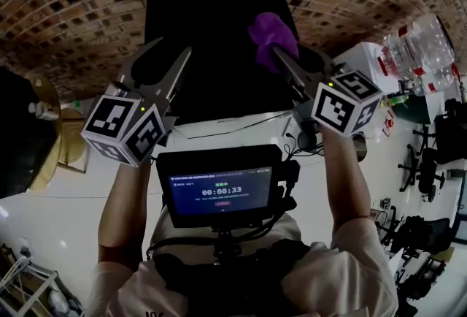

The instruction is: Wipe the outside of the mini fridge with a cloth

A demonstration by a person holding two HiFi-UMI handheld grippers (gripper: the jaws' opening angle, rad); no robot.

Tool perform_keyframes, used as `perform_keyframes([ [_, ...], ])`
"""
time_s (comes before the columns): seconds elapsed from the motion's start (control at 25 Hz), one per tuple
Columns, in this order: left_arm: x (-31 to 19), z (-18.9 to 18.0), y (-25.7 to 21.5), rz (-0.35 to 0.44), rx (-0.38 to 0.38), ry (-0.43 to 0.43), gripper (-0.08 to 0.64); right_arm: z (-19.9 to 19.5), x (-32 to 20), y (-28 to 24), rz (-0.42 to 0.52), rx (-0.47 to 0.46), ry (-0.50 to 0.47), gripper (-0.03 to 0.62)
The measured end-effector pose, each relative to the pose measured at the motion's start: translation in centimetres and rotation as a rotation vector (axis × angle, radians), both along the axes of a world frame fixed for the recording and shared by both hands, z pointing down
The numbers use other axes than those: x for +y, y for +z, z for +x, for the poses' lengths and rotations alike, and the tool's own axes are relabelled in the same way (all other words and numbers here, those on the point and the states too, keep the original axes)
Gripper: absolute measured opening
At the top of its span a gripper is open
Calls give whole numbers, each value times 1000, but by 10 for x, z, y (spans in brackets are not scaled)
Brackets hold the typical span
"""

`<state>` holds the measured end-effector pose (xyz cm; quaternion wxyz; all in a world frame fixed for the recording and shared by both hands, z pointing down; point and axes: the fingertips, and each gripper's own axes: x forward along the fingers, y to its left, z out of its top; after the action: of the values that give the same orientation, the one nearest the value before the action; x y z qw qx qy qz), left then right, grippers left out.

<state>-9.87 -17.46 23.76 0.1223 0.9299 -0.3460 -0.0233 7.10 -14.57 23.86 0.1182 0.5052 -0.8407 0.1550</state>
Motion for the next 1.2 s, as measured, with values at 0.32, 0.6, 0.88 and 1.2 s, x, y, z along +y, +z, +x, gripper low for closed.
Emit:
perform_keyframes([
  [0.32,-11,-46,13,-40,13,-14,170,-127,-46,34,-25,-44,-55,120],
  [0.6,-20,-66,25,-75,1,6,172,-166,-80,60,-84,-48,49,143],
  [0.88,-22,-59,35,-118,11,54,192,-178,-71,52,-87,-155,4,272],
  [1.2,-30,-20,43,-75,-210,82,230,-80,-67,49,19,-7,151,310],
])
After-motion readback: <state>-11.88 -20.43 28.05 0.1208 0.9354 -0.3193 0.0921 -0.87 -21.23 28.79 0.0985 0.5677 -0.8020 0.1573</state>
